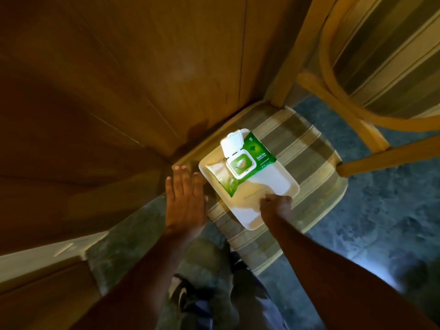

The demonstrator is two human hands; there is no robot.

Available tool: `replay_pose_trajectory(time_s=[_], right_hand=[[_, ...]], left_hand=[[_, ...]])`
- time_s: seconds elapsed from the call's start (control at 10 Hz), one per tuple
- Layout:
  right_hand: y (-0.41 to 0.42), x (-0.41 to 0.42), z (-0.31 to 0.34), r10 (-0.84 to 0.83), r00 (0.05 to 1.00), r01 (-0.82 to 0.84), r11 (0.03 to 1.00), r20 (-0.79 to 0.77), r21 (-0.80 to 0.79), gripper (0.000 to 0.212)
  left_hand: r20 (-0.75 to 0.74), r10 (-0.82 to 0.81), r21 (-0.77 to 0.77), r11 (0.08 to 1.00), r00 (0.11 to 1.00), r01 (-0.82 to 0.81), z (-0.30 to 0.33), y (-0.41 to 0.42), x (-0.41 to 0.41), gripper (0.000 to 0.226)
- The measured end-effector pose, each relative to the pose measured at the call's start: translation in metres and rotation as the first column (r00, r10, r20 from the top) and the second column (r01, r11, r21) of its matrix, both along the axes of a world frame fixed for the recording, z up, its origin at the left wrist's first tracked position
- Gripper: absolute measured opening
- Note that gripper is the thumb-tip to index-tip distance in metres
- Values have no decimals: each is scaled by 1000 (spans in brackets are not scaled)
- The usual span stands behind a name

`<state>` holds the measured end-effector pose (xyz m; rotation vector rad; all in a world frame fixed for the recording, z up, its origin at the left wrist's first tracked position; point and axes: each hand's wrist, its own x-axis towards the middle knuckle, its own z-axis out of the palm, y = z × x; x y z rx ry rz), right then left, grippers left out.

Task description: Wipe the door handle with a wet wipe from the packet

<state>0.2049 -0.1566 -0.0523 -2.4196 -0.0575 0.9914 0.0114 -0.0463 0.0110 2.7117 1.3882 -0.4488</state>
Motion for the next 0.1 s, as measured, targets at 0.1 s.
replay_pose_trajectory(time_s=[0.1], right_hand=[[8,-7,10,318,946,-312,945,58,-103,32]], left_hand=[[-52,58,5,998,997,-58,0,3,-10,73]])
